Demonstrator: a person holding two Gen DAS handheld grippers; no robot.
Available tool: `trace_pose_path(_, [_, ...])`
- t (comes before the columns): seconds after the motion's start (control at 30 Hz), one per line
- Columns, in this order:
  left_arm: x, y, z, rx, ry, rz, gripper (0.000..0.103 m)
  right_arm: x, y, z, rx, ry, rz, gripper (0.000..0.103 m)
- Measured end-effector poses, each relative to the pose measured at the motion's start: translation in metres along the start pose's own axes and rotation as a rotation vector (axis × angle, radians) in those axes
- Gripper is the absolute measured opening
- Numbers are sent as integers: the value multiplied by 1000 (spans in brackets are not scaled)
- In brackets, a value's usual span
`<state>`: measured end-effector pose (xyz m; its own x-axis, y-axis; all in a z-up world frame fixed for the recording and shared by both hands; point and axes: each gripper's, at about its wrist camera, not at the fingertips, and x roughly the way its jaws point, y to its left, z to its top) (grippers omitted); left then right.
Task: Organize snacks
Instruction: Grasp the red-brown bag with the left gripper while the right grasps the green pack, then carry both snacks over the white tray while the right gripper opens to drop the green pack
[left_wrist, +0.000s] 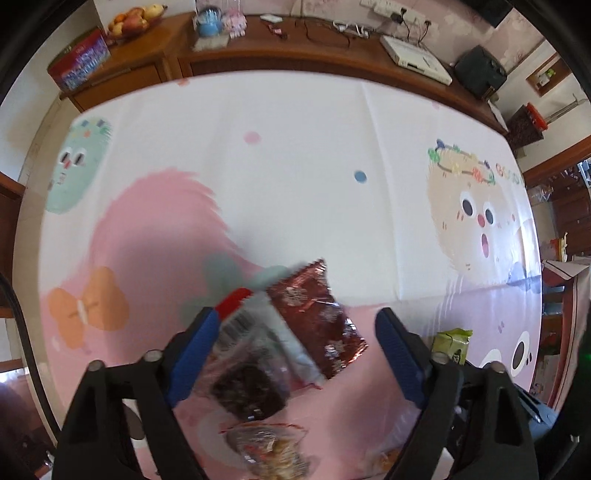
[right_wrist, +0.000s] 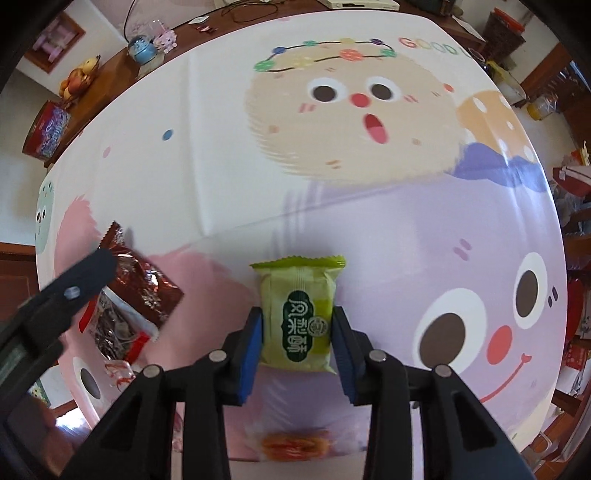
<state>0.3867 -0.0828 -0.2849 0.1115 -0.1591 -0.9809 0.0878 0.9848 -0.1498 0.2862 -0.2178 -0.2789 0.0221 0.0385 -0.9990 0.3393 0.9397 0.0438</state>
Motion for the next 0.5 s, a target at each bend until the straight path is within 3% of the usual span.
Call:
trace_pose_path(0.17, [15, -19, 0, 37, 40, 44, 49, 2, -4, 2, 8, 6, 22, 36])
trace_pose_path(0.23, [16, -25, -1, 56, 36, 58, 43, 3, -7, 3, 9, 8, 29, 36])
trace_pose_path(0.3, [16, -33, -3, 85, 20, 77, 29, 3, -13, 7, 10, 9, 35, 36])
trace_pose_path(0.5, [1, -44, -7, 113, -28, 39, 14, 2, -25, 11, 13, -2, 62, 36])
